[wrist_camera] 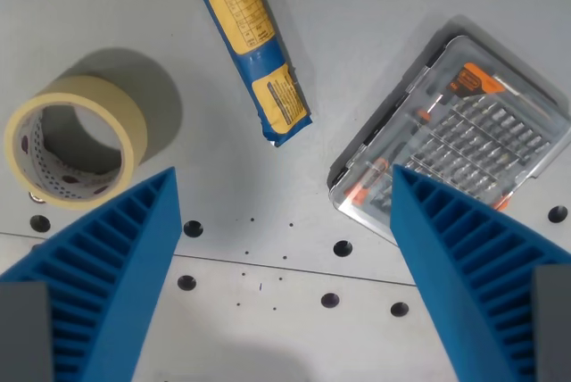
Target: Move above the blue bag
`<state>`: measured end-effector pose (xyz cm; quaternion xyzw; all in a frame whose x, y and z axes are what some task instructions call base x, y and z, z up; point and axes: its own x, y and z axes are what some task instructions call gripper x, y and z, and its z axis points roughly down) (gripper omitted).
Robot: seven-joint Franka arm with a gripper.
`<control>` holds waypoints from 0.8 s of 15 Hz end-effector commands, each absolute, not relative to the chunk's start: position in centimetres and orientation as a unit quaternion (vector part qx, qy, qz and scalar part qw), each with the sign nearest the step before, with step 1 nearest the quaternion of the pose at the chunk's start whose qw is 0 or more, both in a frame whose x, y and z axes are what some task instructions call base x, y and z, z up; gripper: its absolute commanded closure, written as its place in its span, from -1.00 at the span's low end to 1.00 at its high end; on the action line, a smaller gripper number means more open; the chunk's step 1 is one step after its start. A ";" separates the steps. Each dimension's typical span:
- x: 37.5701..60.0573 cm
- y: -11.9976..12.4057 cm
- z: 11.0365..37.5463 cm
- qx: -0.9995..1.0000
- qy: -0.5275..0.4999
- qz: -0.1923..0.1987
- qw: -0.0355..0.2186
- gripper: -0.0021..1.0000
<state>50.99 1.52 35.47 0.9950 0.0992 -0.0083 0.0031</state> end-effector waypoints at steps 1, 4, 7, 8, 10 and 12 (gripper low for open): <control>51.0 1.6 34.5 0.990 0.137 0.012 0.005 -1.00; 51.0 1.8 33.4 0.988 0.154 0.018 0.007 -1.00; 51.0 2.0 32.0 0.985 0.172 0.023 0.009 -1.00; 51.0 2.1 31.5 0.983 0.180 0.025 0.010 -1.00; 51.0 2.2 30.5 0.981 0.193 0.026 0.012 -1.00; 51.0 2.3 29.5 0.978 0.206 0.023 0.013 -1.00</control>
